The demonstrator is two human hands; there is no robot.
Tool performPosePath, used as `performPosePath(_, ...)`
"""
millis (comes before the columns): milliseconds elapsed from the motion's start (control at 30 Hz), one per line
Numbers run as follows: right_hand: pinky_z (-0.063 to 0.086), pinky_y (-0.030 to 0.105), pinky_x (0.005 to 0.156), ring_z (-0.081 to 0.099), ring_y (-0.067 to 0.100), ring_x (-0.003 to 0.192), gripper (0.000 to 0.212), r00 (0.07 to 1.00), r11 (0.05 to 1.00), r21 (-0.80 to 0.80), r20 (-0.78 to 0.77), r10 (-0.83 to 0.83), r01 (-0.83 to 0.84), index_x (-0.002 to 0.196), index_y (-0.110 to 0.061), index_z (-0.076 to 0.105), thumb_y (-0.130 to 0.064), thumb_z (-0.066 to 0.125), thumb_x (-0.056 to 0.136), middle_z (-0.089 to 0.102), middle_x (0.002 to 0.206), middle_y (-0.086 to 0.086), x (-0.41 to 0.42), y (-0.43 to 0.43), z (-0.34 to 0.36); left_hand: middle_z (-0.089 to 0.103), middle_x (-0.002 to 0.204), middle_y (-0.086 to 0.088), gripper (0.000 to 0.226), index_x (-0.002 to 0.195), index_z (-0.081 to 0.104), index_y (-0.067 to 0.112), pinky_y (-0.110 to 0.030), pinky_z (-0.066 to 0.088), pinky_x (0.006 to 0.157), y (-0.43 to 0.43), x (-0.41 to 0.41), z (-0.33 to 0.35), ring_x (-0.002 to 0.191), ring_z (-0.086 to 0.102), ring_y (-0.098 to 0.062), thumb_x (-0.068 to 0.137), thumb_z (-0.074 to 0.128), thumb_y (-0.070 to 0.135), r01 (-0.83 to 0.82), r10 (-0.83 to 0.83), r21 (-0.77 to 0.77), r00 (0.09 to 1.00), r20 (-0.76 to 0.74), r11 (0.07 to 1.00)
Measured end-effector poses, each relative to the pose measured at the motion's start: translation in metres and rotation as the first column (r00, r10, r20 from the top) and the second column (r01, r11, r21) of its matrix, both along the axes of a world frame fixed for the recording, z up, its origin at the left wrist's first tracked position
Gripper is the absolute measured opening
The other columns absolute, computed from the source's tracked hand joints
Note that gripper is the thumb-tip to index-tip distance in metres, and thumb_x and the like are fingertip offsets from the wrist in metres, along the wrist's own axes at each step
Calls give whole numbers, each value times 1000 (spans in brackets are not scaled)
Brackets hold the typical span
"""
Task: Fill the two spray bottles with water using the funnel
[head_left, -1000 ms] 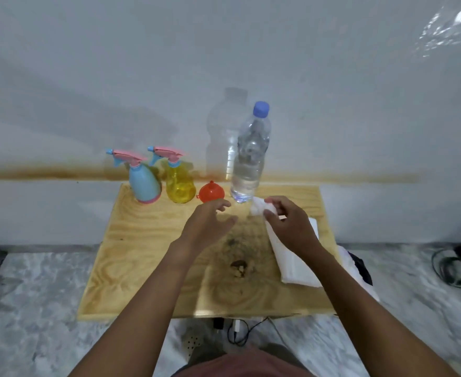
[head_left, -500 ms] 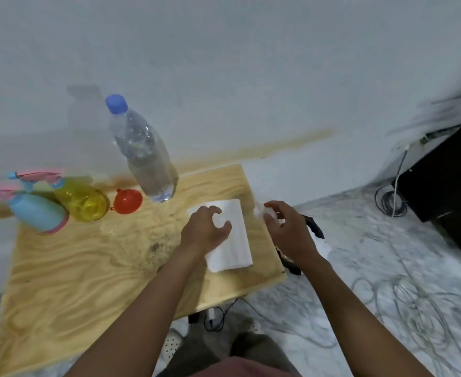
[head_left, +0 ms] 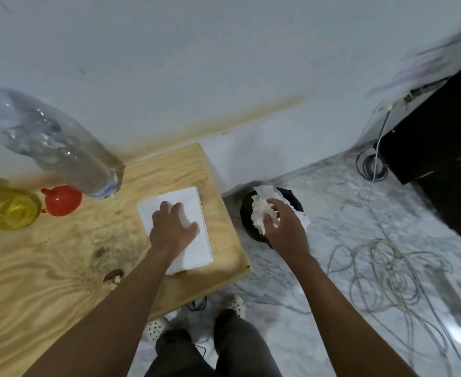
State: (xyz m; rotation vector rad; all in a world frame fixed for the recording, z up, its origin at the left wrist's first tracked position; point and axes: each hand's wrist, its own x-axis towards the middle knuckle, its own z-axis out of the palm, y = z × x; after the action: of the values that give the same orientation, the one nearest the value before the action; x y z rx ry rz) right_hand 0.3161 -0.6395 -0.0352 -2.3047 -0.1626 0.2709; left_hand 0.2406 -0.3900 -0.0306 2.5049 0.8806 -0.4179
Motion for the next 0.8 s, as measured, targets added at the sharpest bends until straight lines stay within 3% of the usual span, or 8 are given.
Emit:
performPosePath(200, 42, 25, 78, 59, 19, 115, 35, 996, 986, -168, 92, 16, 0, 131, -16, 58, -19, 57, 96, 62, 127, 0, 49, -23, -28, 26, 151, -4, 68, 140, 40, 20, -43, 44, 93, 0, 8, -1, 137, 28, -31, 84, 67, 46, -26, 25, -14, 999, -25, 1000)
performPosePath(367, 50, 37, 81, 60, 24, 114, 35, 989, 971, -231, 143, -34, 66, 130, -17, 58, -19, 55, 95, 62, 125, 4, 90, -35, -55, 27, 151, -2, 70, 139, 40, 21, -41, 42, 90, -1, 15, 0, 136, 30, -31, 82, 70, 45, -53, 52, -15, 998, -42, 998)
performPosePath(467, 46, 36, 85, 59, 23, 117, 39, 989, 955, -264, -17, -145, 135, 137, -23, 51, -27, 51, 98, 56, 135, 2, 112, -47, -83, 28, 150, 0, 67, 137, 41, 22, -38, 41, 82, -4, 15, -2, 136, 28, -29, 81, 71, 44, -63, 63, -2, 998, -17, 998)
performPosePath(567, 44, 39, 97, 53, 22, 128, 45, 963, 936, -339, -208, -173, 95, 145, -28, 44, -36, 47, 101, 47, 148, 0, 125, -58, -105, 26, 150, 1, 64, 137, 41, 24, -36, 38, 80, -7, 12, -4, 138, 25, -27, 82, 70, 43, -70, 70, 8, 998, -5, 998)
performPosePath(800, 45, 34, 85, 60, 20, 118, 36, 939, 931, -314, -223, -261, 185, 137, -26, 52, -30, 46, 102, 57, 138, 0, 122, -71, -115, 25, 153, 0, 65, 139, 41, 23, -43, 43, 91, -6, 11, -3, 140, 24, -28, 83, 71, 39, -80, 81, -8, 996, 23, 997)
